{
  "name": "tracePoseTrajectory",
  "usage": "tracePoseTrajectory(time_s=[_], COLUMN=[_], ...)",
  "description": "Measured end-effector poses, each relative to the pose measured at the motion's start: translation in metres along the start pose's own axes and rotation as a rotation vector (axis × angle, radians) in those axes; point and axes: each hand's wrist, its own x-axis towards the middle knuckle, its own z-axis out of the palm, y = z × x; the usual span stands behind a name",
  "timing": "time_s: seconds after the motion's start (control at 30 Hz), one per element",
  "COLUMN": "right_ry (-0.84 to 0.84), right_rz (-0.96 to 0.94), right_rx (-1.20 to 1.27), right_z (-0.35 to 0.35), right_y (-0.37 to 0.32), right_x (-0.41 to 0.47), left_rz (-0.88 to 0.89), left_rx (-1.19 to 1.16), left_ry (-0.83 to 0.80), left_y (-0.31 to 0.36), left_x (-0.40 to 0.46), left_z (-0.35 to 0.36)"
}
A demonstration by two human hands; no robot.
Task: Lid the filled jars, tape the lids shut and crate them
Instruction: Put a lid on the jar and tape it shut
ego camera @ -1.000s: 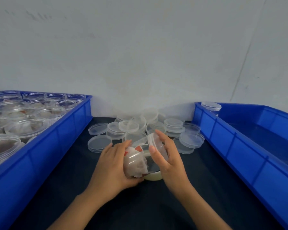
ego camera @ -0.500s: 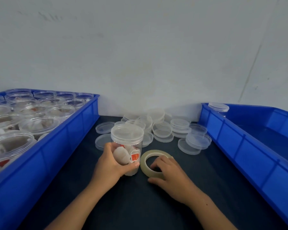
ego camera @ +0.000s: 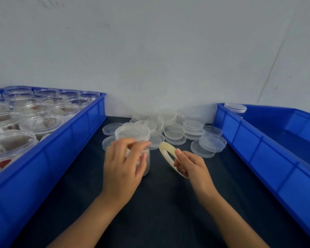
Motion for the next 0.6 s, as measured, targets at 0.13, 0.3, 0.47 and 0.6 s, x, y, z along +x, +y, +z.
tracePoseTrajectory(time_s=[0.13,0.3,0.47,0.6], right_ry=[-0.092,-0.243,-0.347,-0.303], right_rz=[0.005,-0.063,-0.092,0.000], right_rx=[0.065,0.183,0.373,0.742], right_z=[0.002,0.002,0.004,-0.002], right_y=[-0.004,-0.008,-0.014,-0.019], right_x=[-0.005,-0.009,-0.012,-0.011], left_rz=[0.064,-0.143,-0.352,-0.267], left_rx=[-0.079,-0.298,-0.513,-0.616], left_ry=[-0.242,-0.539,-0.649,-0.663], left_y=[0.013,0.025,0.021,0.024], left_x=[-0.003,-0.011,-0.018,-0.017], left_z=[0.003,0.006,0.010,0.008])
